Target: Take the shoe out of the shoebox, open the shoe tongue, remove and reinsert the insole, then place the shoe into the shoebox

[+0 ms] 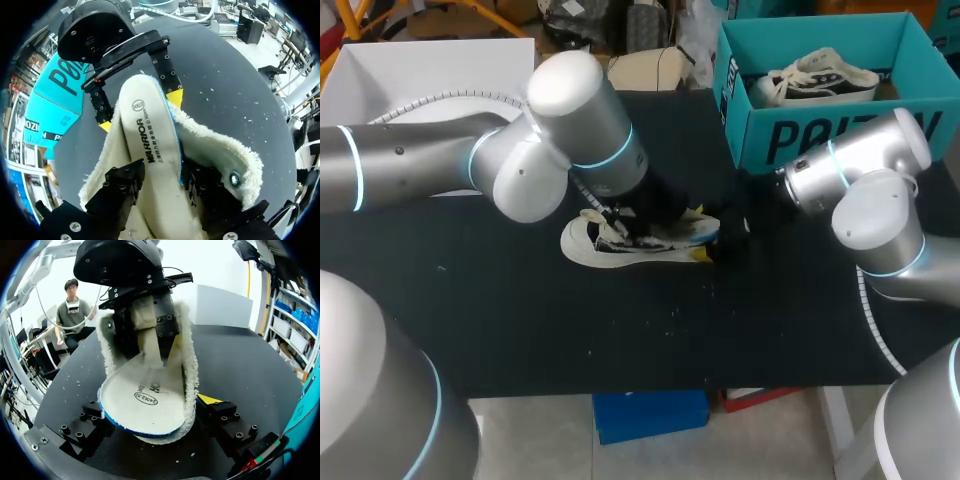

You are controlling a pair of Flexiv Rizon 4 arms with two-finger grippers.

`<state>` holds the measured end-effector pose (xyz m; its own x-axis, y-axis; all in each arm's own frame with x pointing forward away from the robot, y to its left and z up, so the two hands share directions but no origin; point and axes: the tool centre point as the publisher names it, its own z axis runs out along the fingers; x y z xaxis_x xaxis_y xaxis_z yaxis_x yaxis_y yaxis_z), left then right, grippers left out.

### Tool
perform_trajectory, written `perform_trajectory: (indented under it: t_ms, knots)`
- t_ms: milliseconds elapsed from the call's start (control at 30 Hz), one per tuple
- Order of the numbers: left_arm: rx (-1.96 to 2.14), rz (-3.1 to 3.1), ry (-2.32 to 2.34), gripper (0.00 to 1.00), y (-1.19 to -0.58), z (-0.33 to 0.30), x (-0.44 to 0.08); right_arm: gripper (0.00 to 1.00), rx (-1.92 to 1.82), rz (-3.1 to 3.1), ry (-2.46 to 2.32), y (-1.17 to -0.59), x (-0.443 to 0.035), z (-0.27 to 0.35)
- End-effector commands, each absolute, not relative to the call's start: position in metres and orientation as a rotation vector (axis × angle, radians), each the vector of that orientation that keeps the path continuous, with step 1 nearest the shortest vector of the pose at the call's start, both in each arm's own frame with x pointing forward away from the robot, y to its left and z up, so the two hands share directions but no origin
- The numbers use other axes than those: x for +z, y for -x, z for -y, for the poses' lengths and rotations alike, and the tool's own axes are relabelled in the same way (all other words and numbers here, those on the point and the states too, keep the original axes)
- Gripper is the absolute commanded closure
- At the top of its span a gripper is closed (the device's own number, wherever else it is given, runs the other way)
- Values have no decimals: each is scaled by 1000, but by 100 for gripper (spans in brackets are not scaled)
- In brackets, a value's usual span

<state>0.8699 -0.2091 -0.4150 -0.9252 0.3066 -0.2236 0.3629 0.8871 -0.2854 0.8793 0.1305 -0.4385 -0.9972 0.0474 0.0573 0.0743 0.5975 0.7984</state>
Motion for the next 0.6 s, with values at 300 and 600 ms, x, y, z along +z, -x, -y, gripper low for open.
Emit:
perform_trajectory:
  t_ms: [300,600]
  knots:
    - [-512,-2866,-506,43,-857,206,-414,100,-1390,2781,108,-880,-440,-131]
    - [-514,-2855,-430,39,-862,210,-414,100,-1390,2781,108,-880,-440,-131]
